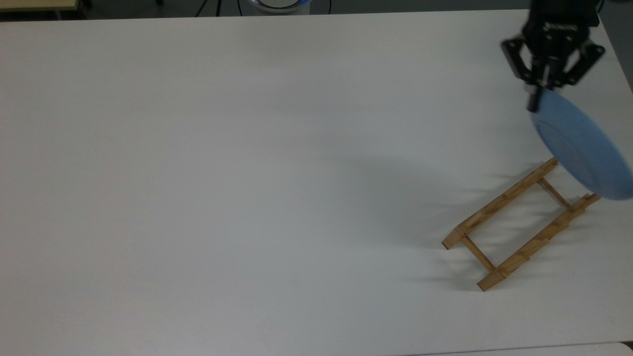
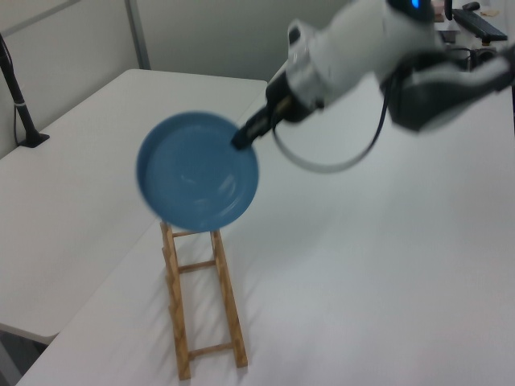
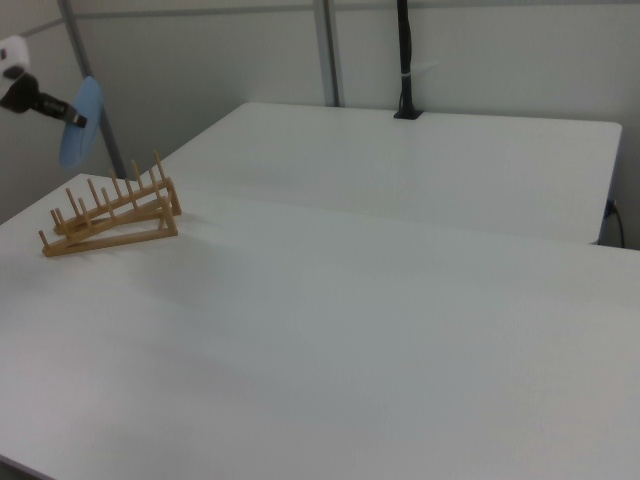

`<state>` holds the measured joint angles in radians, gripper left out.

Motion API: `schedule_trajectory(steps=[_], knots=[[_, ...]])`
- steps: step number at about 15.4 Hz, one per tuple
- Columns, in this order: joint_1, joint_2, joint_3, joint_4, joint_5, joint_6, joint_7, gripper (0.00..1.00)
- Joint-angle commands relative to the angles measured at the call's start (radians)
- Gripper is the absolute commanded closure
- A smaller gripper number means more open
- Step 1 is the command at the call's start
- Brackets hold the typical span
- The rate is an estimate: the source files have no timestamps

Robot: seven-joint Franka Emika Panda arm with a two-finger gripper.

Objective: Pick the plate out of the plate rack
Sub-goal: 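Lift the blue plate up out of the wooden rack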

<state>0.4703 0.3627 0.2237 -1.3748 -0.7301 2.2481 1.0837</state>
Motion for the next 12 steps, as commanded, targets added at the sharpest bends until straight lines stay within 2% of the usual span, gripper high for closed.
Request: schedule_trajectory(steps=[1, 4, 7, 10, 12], knots=[[-0.105, -0.157, 0.022, -0.072, 0.321, -0.174, -0.316, 1.0], [-0.215, -0.235, 0.019, -0.07, 0.559, -0.373, -0.578, 1.0], [-0.333, -0.266, 0.008, -0.07, 0.734, -0.608, -0.874, 1.0], [-0.445, -0.252, -0.006, -0.085, 0.797, -0.741, -1.091, 1.0], [-0.519, -0.246, -0.012, -0.134, 0.836, -0.753, -1.192, 1.0]])
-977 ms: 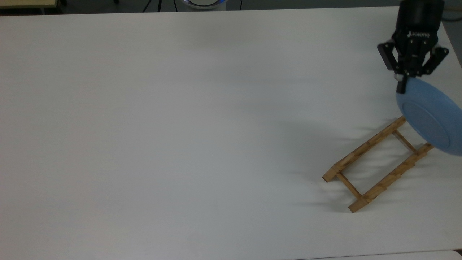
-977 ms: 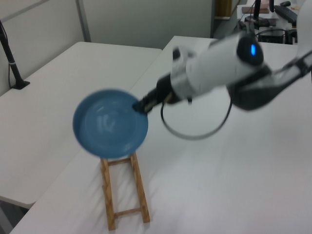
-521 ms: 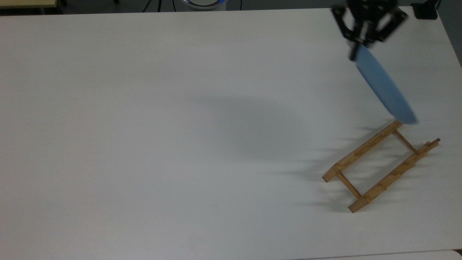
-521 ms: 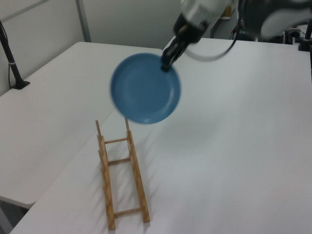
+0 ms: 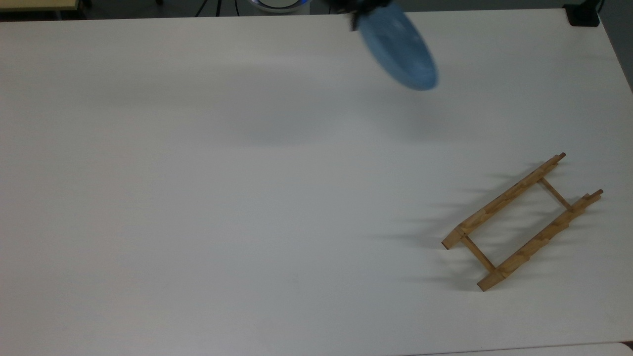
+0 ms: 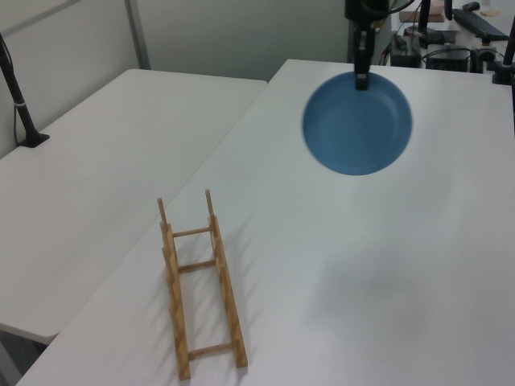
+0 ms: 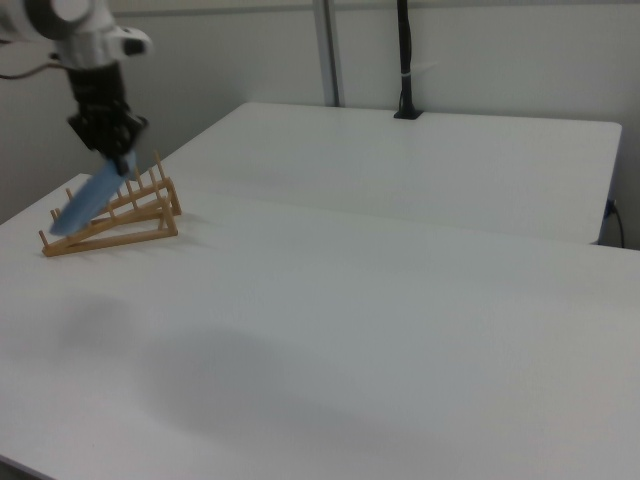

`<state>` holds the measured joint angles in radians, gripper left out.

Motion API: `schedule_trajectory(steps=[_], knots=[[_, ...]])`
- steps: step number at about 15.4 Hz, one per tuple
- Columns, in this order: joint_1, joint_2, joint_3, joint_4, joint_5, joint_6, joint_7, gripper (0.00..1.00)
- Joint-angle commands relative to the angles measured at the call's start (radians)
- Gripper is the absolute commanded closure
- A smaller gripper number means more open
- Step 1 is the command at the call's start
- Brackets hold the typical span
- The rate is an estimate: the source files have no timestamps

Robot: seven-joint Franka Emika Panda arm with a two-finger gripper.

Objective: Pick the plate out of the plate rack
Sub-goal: 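Lift the blue plate up out of the wooden rack, then carry the plate away from the rack and lower it flat onto the table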

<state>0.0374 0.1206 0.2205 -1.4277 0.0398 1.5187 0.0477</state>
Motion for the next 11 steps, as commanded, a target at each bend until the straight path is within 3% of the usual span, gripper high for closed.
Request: schedule_trajectory(steps=[1, 7, 11], knots=[[-0.118, -0.002, -0.009, -0.114, 0.078, -0.014, -0.195, 1.0], [-0.189, 0.057, -0.061, -0.304, 0.097, 0.181, -0.345, 1.0], [-0.235, 0.122, -0.062, -0.324, 0.1, 0.265, -0.351, 1.0]])
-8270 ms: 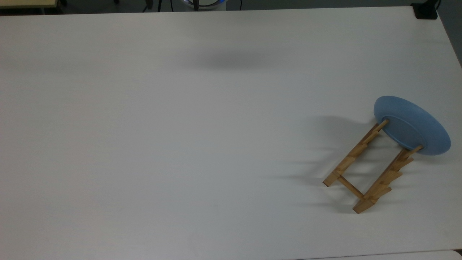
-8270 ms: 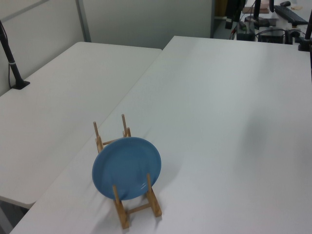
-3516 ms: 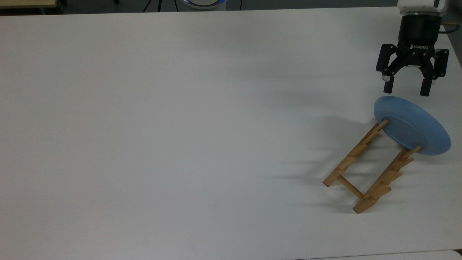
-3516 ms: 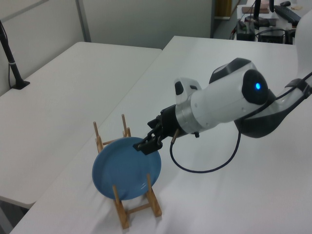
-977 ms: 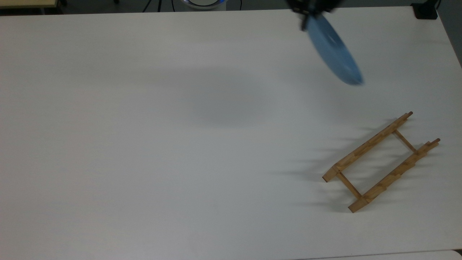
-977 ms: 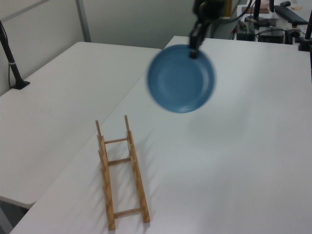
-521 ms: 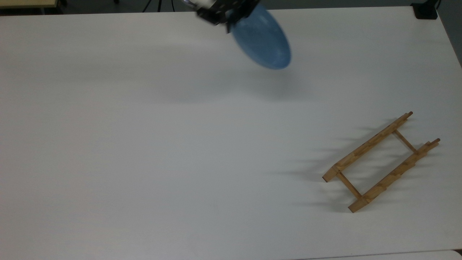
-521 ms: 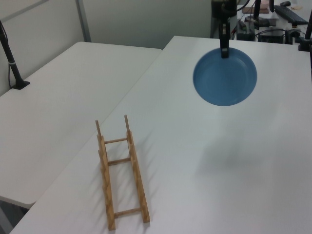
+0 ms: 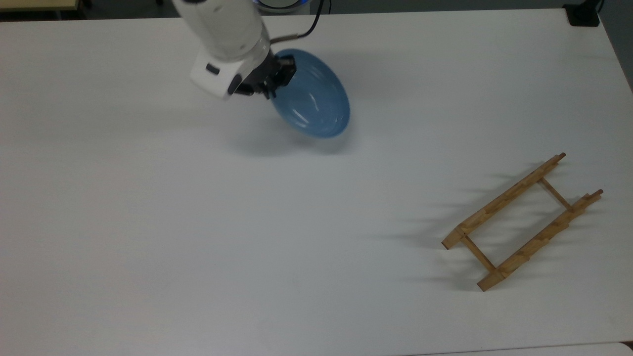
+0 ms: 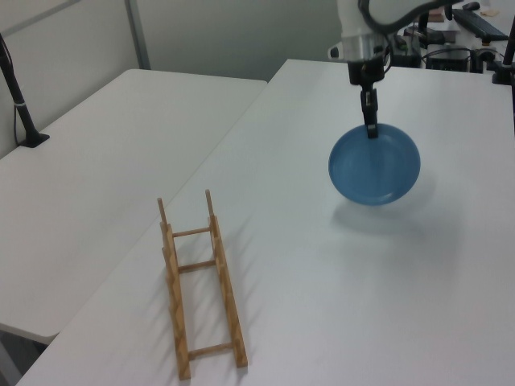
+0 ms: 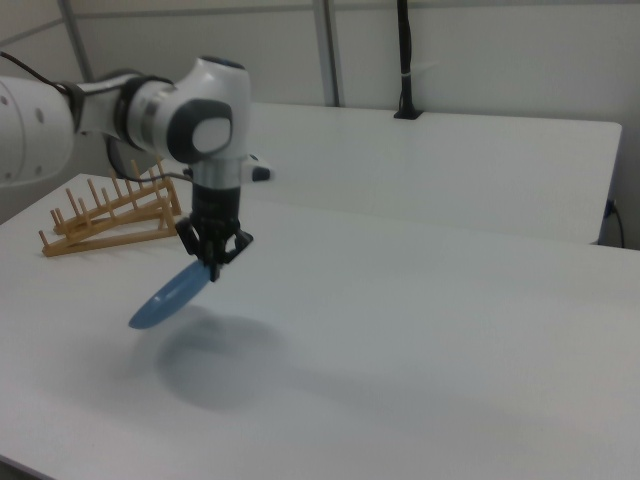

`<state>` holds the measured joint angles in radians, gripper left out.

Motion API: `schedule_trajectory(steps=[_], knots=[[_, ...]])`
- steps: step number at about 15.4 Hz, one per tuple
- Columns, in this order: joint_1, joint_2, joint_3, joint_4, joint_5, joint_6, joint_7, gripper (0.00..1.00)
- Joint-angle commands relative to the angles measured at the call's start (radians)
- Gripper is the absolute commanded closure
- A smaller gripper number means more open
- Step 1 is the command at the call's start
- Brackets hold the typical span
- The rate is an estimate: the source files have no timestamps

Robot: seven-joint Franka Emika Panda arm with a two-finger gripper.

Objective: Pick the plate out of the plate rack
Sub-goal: 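Carry the plate away from the rack and lower it flat onto the table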

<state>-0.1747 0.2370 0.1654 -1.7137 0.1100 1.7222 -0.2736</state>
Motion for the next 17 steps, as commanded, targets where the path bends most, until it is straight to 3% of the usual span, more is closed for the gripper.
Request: schedule_trajectory(steps=[1, 7, 10, 12, 13, 15, 17], knots=[[-0.038, 0.01, -0.009, -0.047, 0.03, 0.079, -0.045, 1.0], [-0.075, 0.025, -0.01, -0.142, 0.027, 0.192, -0.114, 1.0], [-0.081, 0.047, -0.01, -0.142, 0.025, 0.206, -0.114, 0.64], [-0.089, 0.056, -0.01, -0.139, 0.025, 0.206, -0.113, 0.49], [-0.092, 0.059, -0.01, -0.135, 0.025, 0.206, -0.113, 0.23], [-0.098, 0.058, -0.01, -0.132, 0.025, 0.206, -0.108, 0.0], [-0.101, 0.048, -0.01, -0.112, 0.027, 0.195, -0.101, 0.0]])
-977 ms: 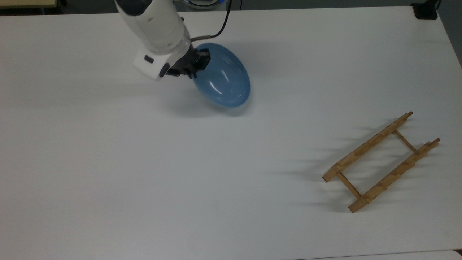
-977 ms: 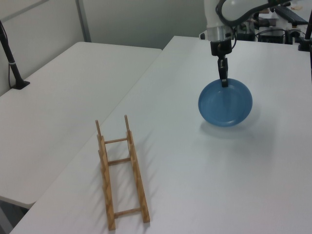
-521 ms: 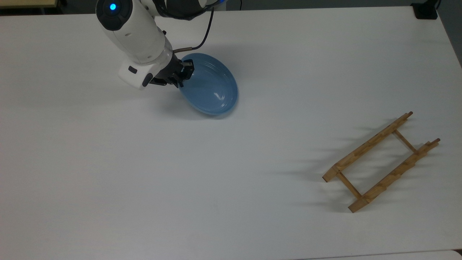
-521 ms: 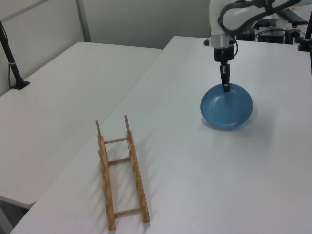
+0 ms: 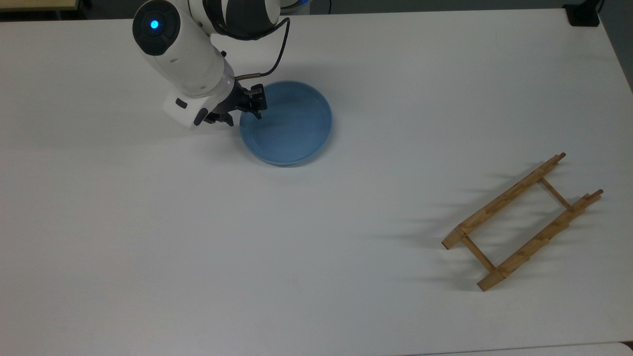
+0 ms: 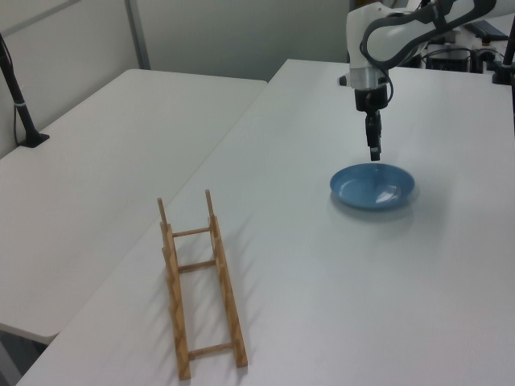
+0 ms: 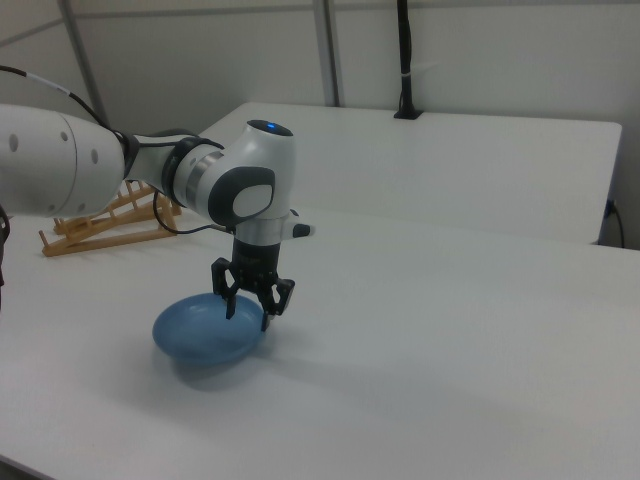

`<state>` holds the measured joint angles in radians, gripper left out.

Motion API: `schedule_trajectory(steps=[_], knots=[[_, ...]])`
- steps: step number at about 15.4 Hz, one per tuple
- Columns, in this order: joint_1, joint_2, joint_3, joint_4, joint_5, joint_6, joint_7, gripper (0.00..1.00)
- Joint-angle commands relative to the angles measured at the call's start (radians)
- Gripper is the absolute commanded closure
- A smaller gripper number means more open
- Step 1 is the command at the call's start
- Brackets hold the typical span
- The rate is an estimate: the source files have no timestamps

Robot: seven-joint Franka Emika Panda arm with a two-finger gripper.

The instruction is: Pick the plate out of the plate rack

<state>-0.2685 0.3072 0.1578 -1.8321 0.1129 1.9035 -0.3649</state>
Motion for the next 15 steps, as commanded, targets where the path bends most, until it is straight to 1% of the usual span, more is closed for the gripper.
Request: schedule_trajectory(steps=[1, 3, 5, 6, 8, 10, 11, 12, 14, 15], knots=[[-0.008, -0.036, -0.003, 0.022, 0.025, 0.005, -0.008, 0.0], [-0.008, -0.097, -0.003, 0.03, 0.03, -0.015, 0.01, 0.0], [0.002, -0.176, -0.003, 0.045, 0.03, -0.049, 0.094, 0.0], [0.009, -0.206, -0.001, 0.071, 0.03, -0.085, 0.157, 0.0], [0.011, -0.229, 0.005, 0.172, 0.028, -0.217, 0.313, 0.0], [0.017, -0.23, 0.005, 0.293, 0.03, -0.375, 0.398, 0.0], [0.018, -0.237, 0.005, 0.335, 0.031, -0.458, 0.417, 0.0], [0.031, -0.261, 0.003, 0.355, 0.031, -0.506, 0.434, 0.0], [0.072, -0.324, -0.007, 0.353, 0.031, -0.523, 0.489, 0.0], [0.081, -0.348, -0.006, 0.352, 0.03, -0.523, 0.536, 0.0]])
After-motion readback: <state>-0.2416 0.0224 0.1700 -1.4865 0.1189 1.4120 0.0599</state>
